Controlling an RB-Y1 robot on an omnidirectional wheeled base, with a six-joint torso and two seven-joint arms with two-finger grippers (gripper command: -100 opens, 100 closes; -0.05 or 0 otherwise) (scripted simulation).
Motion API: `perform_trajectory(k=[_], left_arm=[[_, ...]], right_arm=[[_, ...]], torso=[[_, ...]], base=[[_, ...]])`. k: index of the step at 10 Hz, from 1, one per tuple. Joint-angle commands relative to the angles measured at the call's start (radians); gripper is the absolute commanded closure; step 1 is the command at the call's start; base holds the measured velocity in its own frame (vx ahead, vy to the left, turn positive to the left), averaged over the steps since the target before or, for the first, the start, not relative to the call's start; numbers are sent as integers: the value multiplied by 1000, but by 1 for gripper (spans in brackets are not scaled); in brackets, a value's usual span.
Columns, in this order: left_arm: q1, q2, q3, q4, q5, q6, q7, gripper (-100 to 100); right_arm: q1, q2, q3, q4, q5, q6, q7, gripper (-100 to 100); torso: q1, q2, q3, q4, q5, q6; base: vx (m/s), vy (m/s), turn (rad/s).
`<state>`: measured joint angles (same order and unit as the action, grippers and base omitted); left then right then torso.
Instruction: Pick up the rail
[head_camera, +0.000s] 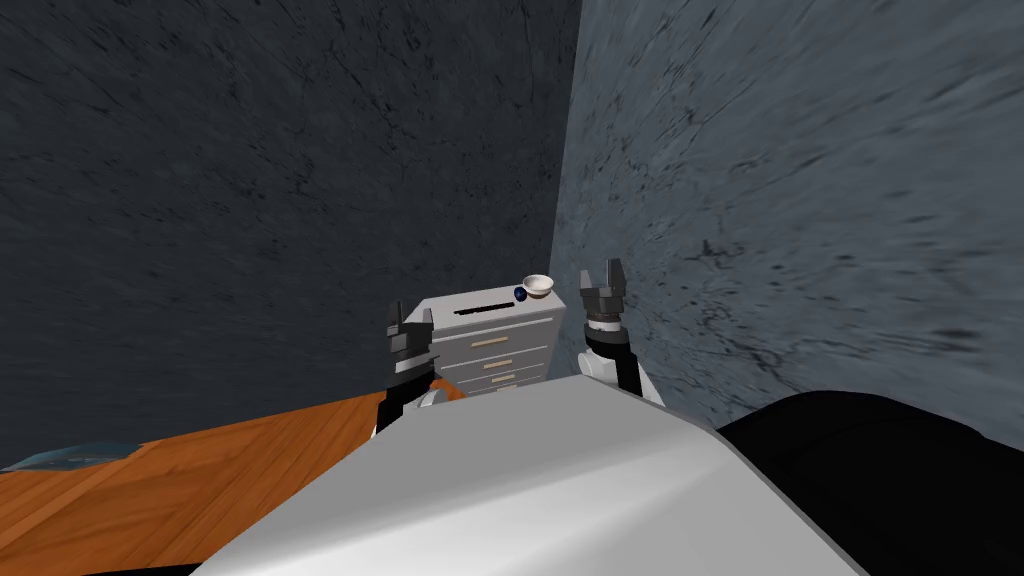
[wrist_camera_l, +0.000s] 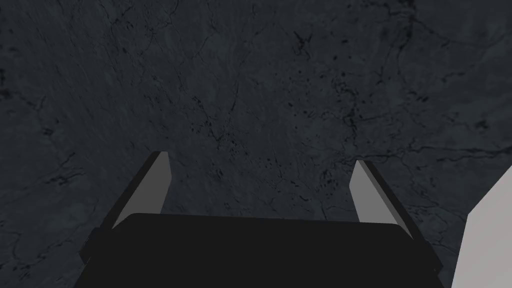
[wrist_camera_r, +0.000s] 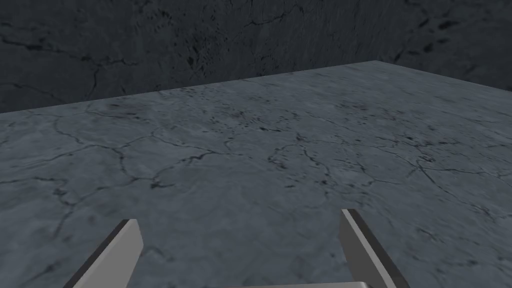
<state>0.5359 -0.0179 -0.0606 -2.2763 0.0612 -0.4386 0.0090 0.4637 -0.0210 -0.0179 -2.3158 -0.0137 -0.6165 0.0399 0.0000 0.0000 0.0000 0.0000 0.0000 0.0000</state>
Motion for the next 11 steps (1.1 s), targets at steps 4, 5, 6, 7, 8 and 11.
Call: perform_trajectory(k=[4, 5, 6, 7, 8, 11], left_arm=[[-104, 93, 39, 22, -32, 84, 31, -100], [-136, 113, 54, 33, -43, 114, 42, -100], [-167, 131, 70, 47, -55, 141, 54, -100], [-188, 131, 70, 47, -55, 154, 54, -100], [-222, 147, 88, 65, -67, 196, 67, -100], [-291, 162, 108, 85, -79, 243, 82, -100]], right_arm=[[0, 0, 0, 0, 0, 0, 0, 0], [0, 0, 0, 0, 0, 0, 0, 0], [0, 0, 0, 0, 0, 0, 0, 0], [0, 0, 0, 0, 0, 0, 0, 0], [0, 0, 0, 0, 0, 0, 0, 0], [0, 0, 0, 0, 0, 0, 0, 0]], torso=[[6, 3, 2, 1, 1, 0], [7, 4, 2, 1, 1, 0], [6, 4, 2, 1, 1, 0], [6, 4, 2, 1, 1, 0], [4, 2, 1, 1, 1, 0], [2, 1, 1, 0, 1, 0]], base=[[-42, 73, -9], [-67, 85, -30], [-60, 73, -48], [-29, 45, -20], [-20, 48, -35], [-26, 34, -33]])
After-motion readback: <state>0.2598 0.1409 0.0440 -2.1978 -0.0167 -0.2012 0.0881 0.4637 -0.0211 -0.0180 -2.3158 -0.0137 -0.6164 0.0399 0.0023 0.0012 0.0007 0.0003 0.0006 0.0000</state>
